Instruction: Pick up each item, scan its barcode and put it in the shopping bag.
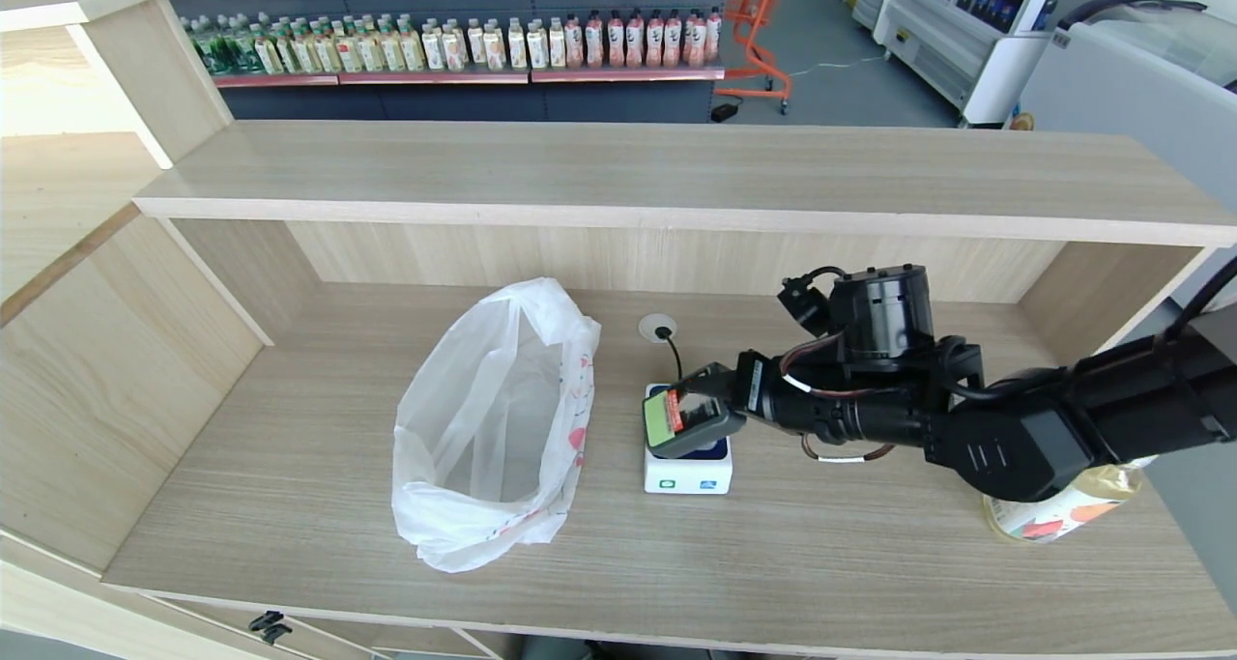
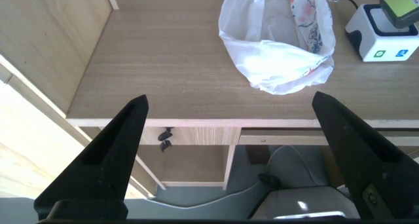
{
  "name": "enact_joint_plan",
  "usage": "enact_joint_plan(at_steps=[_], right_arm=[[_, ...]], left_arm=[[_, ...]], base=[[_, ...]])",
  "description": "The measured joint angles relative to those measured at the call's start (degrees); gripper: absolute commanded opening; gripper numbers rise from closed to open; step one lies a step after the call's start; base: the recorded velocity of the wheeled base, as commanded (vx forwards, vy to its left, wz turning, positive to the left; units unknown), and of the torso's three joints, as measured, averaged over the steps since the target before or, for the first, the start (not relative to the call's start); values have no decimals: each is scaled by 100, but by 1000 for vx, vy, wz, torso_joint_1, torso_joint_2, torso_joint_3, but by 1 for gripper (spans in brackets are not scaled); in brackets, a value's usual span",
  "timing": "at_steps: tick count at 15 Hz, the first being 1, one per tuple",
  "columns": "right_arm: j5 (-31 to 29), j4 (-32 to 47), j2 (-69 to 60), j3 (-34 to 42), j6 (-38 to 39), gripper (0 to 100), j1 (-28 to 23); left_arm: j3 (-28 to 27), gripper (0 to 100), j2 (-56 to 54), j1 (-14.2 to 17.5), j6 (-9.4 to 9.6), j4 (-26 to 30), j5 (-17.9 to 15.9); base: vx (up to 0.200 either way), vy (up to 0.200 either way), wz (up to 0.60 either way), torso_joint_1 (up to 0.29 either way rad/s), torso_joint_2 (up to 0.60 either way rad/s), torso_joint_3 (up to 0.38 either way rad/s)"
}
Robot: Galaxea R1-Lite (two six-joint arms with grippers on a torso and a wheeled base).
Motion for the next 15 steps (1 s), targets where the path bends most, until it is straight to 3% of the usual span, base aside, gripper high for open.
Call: enact_joint_plan(at_steps=[5, 15], right_arm=[[-260, -39, 424, -241, -466, 0, 113], [-336, 183, -50, -145, -468, 0, 76]], left_arm=[[0, 100, 0, 2, 0, 0, 0], [0, 100, 0, 0, 0, 2, 0]], base=[[0, 0, 0, 0, 0, 0], [0, 0, 0, 0, 0, 0]])
